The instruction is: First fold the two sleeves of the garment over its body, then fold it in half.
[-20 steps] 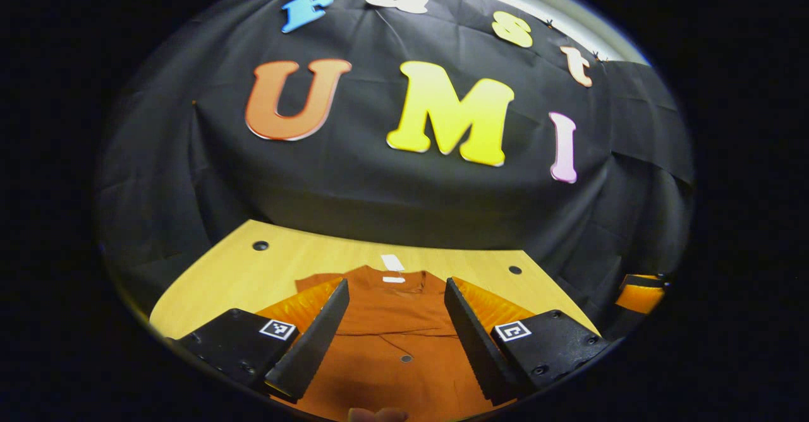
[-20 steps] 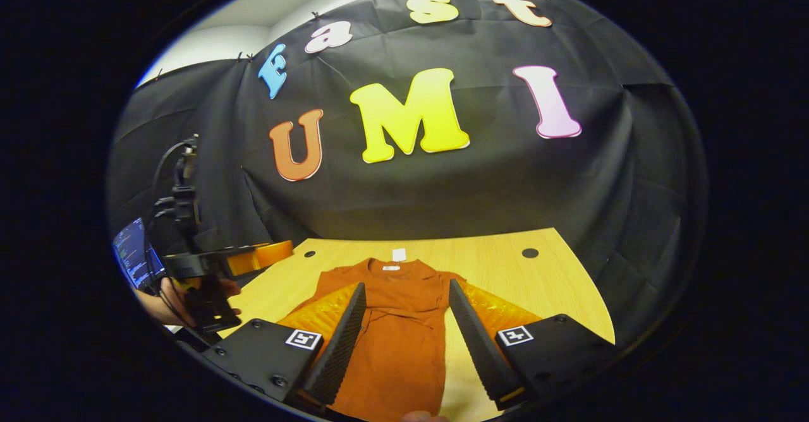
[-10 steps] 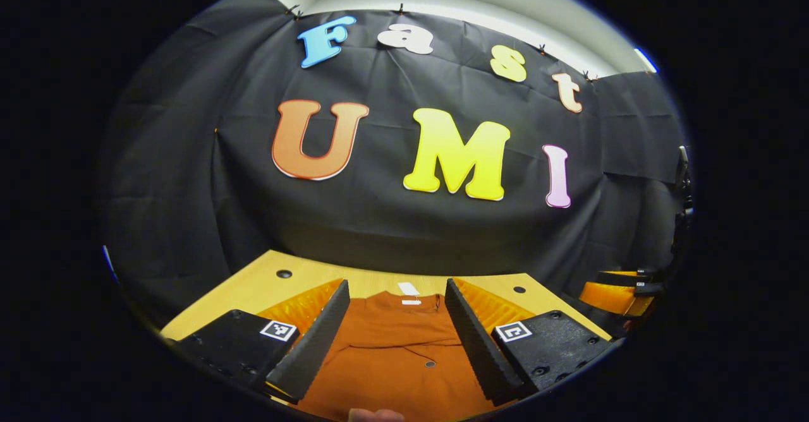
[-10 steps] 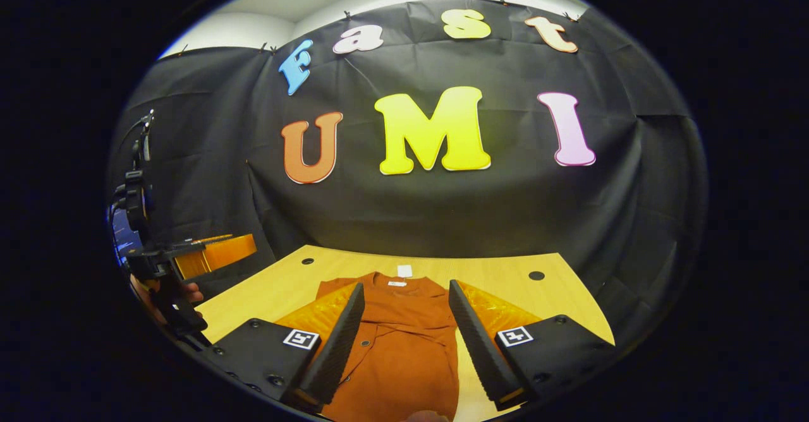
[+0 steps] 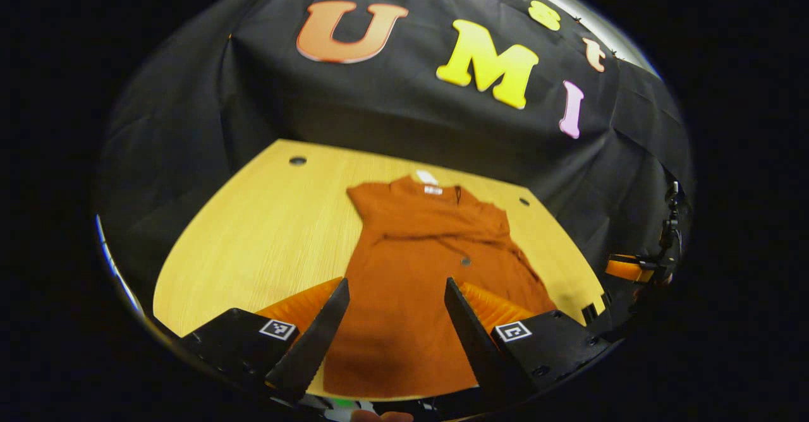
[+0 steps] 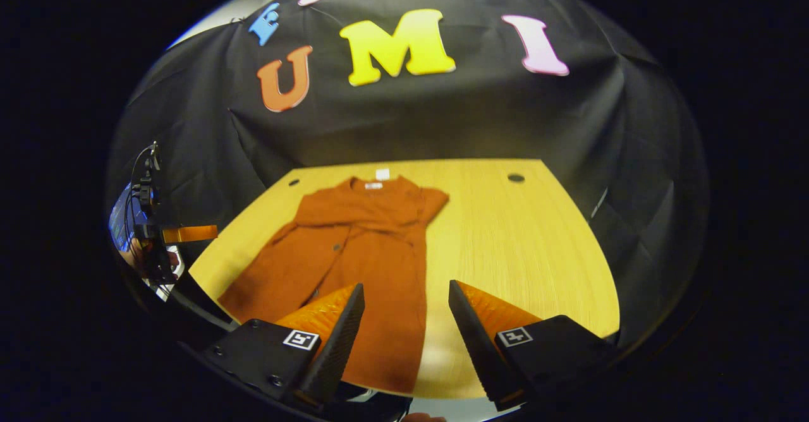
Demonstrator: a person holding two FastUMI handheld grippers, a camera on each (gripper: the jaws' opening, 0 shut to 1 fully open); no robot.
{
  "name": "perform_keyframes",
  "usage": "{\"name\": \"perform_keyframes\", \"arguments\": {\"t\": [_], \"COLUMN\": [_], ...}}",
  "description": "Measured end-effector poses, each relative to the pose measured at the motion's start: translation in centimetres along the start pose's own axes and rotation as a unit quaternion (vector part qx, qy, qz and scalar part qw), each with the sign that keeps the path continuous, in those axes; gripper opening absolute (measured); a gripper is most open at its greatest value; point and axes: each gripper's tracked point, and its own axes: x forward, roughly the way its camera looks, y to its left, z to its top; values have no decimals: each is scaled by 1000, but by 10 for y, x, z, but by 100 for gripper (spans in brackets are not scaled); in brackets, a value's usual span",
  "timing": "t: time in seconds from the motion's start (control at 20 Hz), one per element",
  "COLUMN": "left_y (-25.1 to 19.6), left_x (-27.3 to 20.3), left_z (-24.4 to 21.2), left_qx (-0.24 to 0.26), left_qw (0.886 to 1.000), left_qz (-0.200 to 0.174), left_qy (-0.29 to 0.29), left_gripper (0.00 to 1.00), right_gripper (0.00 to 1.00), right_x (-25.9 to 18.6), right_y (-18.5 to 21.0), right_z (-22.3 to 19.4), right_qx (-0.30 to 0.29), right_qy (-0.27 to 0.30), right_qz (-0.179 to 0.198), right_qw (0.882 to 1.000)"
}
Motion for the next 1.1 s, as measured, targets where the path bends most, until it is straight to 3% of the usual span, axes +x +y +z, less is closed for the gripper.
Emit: {"name": "perform_keyframes", "arguments": {"t": [0.05,0.2,0.3,0.35,0.4,0.85,0.9,0.95,1.1], "left_y": [8,38,50,54,51,30,30,30,27], "left_x": [-6,-18,-18,-18,-17,-13,-12,-11,-9], "left_z": [-29,-103,-127,-134,-139,-148,-149,-149,-151], "left_qx": [-8,-15,-32,-34,-38,-43,-40,-39,-24], "left_qw": [999,992,989,988,987,985,985,985,984], "left_qz": [-7,5,7,14,11,14,17,21,24], "left_qy": [42,126,141,148,154,164,166,169,176], "left_gripper": [100,99,99,99,99,99,88,99,97], "right_gripper": [83,87,87,82,87,87,83,87,83], "right_x": [0,5,11,14,20,31,32,33,32], "right_y": [-6,-14,-18,-18,-14,-2,-2,1,12], "right_z": [-21,-73,-99,-110,-120,-147,-149,-149,-150], "right_qx": [11,29,39,44,48,22,12,7,-24], "right_qy": [22,78,108,123,137,178,182,187,197], "right_qz": [-4,-17,-33,-40,-42,-71,-74,-74,-68], "right_qw": [1000,996,993,991,988,981,980,979,978]}}
